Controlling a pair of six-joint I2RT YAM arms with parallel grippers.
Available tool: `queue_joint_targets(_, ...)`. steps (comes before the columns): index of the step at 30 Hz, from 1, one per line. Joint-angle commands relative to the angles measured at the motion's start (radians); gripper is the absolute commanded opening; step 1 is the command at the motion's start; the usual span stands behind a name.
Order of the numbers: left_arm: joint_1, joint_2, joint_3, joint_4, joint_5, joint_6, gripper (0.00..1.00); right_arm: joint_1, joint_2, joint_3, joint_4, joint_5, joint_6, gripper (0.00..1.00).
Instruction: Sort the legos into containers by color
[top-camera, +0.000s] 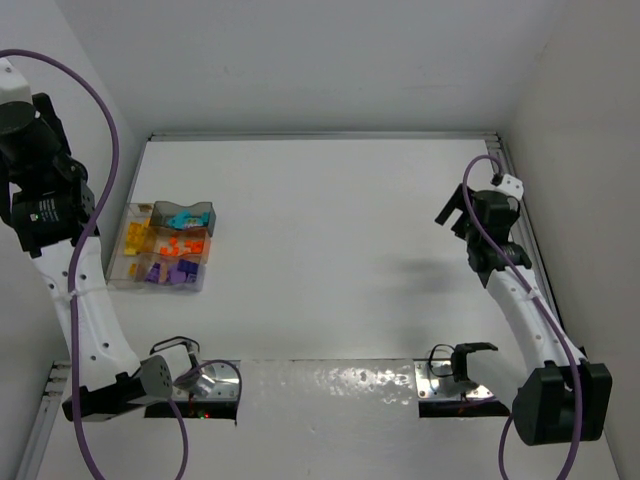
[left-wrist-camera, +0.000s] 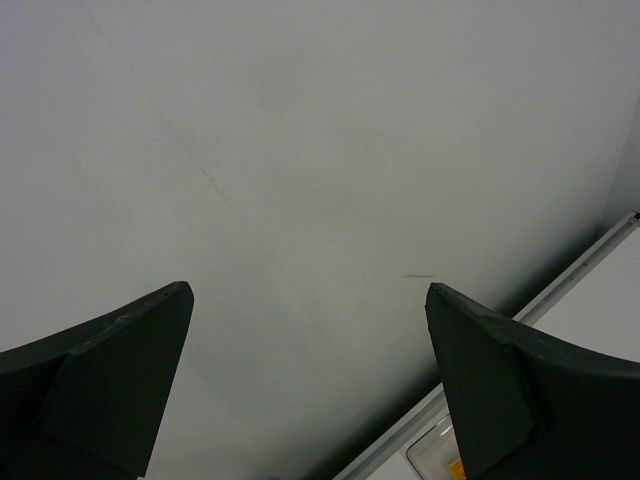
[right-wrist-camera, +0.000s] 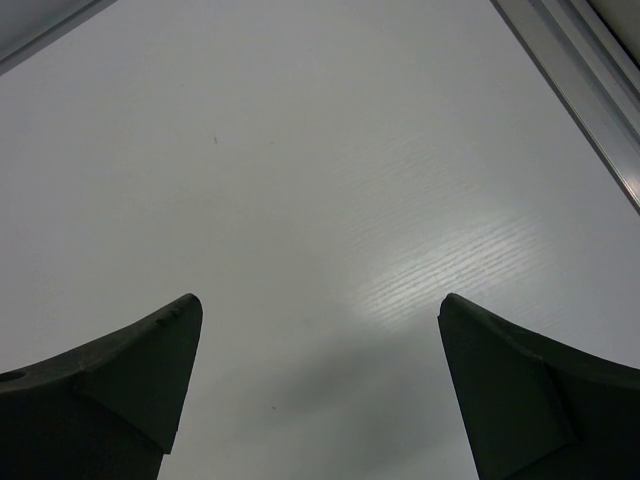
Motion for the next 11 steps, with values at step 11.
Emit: queue_joint_targets(11, 0.005, -0.004, 0.032, 0.03, 0.007, 0.021, 1.0, 0.002, -0.004, -0.018, 0.06, 0.005, 0.017, 0.99)
